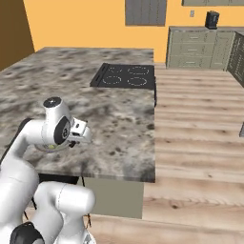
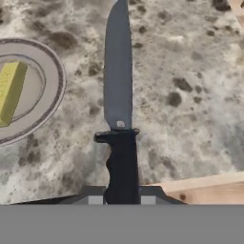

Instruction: Retrieve the butter from the fridge and place it on a plate on the dining table. Then retrieve the butter knife by the fridge and place it near the plate.

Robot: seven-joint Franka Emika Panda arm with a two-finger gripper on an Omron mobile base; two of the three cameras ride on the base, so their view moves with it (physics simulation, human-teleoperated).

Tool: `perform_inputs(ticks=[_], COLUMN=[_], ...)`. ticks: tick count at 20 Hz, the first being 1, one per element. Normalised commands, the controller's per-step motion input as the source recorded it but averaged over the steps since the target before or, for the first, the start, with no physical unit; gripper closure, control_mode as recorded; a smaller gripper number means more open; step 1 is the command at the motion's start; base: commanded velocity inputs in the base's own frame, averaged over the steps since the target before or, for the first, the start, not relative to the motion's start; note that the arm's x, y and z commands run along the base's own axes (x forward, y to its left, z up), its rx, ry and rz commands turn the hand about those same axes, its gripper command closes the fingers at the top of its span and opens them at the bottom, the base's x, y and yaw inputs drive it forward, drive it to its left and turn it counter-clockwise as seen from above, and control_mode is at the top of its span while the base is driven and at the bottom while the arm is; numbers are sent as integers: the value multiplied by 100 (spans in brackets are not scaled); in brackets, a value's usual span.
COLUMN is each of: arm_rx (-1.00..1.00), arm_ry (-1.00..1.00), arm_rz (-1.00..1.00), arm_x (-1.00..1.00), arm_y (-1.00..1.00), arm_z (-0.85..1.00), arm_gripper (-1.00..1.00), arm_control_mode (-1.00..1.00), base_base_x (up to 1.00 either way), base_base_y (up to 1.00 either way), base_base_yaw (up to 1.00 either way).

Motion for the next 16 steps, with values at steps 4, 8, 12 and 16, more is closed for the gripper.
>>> perform_inputs(ticks=[4,8,12,16], arm_rx=[6,10,2,-1], arm_ry=[1,1,0,0], arm_rz=[0,0,0,0], arm_x=[100,78,73,39], arm_y=[0,3,1,7], arm_z=[-50,-44,-59,-72], arm_gripper=[100,100,100,100], arm_control_mode=[-100,-100,-100,-100], base_base_x=[0,0,0,0], base_base_y=[0,0,0,0], base_base_yaw=[0,0,0,0])
